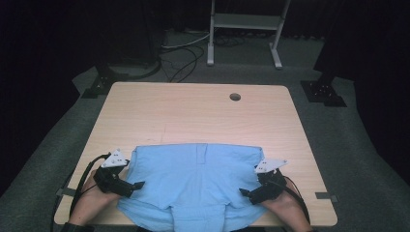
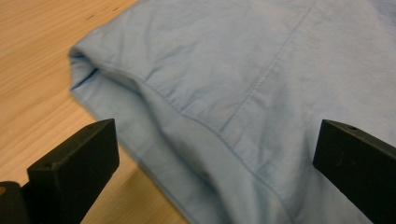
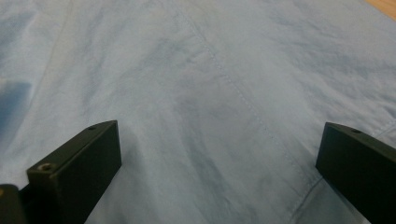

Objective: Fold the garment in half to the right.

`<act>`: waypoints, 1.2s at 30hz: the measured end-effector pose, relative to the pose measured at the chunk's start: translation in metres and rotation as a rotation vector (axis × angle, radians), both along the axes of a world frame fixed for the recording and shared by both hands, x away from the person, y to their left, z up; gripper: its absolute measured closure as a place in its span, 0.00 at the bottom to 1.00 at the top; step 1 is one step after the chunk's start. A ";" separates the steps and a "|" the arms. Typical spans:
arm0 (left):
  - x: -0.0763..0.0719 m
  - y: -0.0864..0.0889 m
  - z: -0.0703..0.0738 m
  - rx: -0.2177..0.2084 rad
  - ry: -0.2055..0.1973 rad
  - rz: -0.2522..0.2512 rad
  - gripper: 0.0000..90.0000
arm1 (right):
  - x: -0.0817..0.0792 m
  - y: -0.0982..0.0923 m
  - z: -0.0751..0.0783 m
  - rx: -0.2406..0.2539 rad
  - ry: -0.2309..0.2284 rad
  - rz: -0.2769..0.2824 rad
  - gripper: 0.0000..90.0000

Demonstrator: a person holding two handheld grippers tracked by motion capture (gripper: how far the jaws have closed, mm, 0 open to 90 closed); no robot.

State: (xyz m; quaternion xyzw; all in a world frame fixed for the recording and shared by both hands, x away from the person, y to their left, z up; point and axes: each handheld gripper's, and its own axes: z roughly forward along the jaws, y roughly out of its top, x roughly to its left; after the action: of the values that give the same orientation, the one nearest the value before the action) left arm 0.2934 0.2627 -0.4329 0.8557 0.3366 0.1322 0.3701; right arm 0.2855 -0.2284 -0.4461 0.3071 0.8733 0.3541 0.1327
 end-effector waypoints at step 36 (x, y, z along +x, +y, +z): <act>0.000 0.009 -0.006 -0.059 -0.019 0.035 0.61 | 0.000 0.000 0.000 0.001 -0.001 0.001 0.00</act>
State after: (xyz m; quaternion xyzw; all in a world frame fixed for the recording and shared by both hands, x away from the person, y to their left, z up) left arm 0.2935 0.2716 -0.4384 0.8373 0.3517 0.1367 0.3957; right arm 0.2857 -0.2284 -0.4462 0.3066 0.8732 0.3548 0.1330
